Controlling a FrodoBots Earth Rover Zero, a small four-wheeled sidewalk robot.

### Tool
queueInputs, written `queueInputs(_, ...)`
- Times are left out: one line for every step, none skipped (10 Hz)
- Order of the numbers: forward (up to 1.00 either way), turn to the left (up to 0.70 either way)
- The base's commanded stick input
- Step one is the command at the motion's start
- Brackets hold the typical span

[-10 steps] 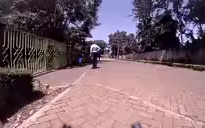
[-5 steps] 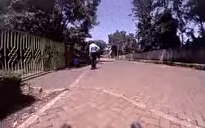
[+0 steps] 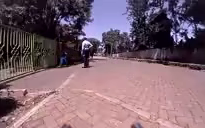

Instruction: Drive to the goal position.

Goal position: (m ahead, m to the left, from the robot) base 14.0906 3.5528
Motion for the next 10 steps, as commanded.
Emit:
queueInputs(0.7,-0.35)
queueInputs(0.7,-0.35)
queueInputs(0.7,0.0)
queueInputs(0.7,0.0)
queueInputs(0.7,-0.35)
queueInputs(0.7,-0.35)
queueInputs(0.7,-0.22)
queueInputs(0.7,-0.11)
queueInputs(0.7,-0.01)
queueInputs(0.7,0.0)
